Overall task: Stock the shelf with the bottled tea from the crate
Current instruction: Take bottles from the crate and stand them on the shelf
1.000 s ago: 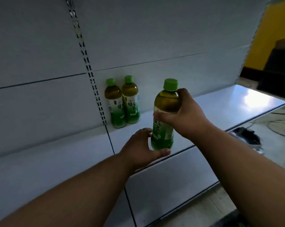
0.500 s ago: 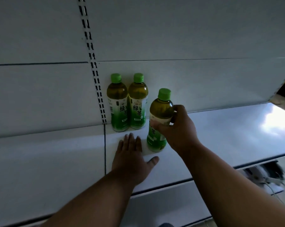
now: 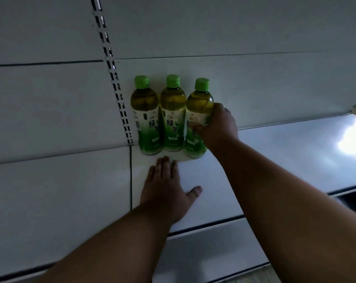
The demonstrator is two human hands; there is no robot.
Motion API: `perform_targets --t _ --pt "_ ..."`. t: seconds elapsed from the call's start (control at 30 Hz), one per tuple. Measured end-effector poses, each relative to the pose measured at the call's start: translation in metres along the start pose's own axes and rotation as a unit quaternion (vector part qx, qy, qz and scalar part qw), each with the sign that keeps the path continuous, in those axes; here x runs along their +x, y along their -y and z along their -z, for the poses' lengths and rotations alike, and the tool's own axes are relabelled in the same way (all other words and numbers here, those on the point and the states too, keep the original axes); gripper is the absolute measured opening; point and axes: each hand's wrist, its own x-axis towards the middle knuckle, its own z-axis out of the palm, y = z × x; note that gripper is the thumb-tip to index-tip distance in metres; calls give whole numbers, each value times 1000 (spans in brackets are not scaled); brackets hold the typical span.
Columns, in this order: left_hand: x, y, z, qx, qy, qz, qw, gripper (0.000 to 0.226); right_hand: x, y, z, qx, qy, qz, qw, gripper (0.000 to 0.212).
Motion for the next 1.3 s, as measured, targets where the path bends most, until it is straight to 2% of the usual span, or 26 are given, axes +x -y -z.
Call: perform_targets --t 0.3,0.43,0.53,0.63,0.73,0.9,1.0,1.13,1.3 --pt "1 0 -4 -27 -3 7 1000 108 35 3 -17 -22 -14 -30 999 62" --pt "3 1 0 -43 22 -4 999 106 -10 -6 -10 -2 0 -32 999 89" --pt "1 6 19 -25 72 -17 997 104 -58 -14 17 -60 22 -6 998 86" --pt "-15 3 52 16 35 -73 997 90 -110 -16 60 -126 42 0 991 80" --pt "-56 -25 80 -12 -2 -175 984 71 -177 -16 109 -219 65 -28 973 76" --pt "-160 -81 93 -49 22 -333 941 64 -299 -12 194 -314 69 -141 936 73" --pt "-210 -109 93 -51 39 -379 923 66 -364 -11 232 -335 56 -217 915 75" --pt "-252 -140 72 -51 60 -426 901 66 -420 -30 252 -325 46 -298 896 67" --pt "-261 -177 1 -26 111 -481 869 62 -456 -107 224 -292 50 -378 877 68"
